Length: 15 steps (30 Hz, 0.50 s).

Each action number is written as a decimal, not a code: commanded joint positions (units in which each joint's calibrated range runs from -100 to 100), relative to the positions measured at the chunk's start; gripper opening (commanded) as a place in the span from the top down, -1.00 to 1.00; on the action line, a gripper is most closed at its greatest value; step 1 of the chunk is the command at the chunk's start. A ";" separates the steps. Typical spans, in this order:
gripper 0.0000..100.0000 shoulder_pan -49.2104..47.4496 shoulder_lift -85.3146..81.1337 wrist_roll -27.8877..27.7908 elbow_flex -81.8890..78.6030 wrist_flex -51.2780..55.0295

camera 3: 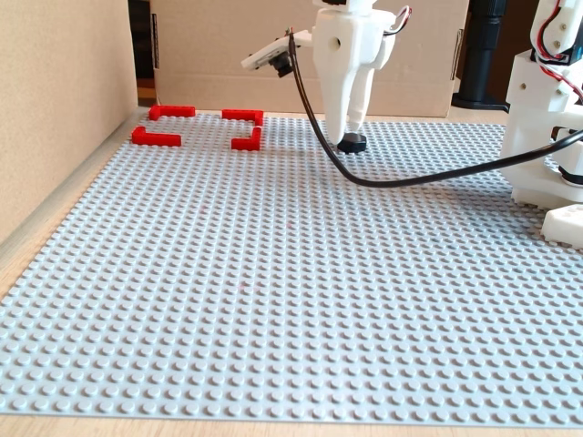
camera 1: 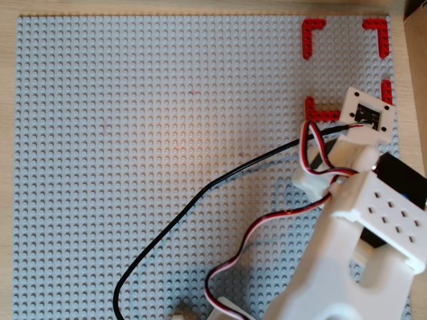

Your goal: Grab the Lego and store it in red box

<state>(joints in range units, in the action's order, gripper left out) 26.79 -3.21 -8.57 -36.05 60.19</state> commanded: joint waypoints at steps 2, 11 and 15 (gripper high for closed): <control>0.58 0.86 -0.18 0.23 1.23 -0.45; 0.58 3.54 6.52 -0.24 2.77 -2.73; 0.58 3.62 6.69 -0.65 3.50 -2.38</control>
<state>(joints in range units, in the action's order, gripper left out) 29.55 3.21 -8.77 -34.26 58.12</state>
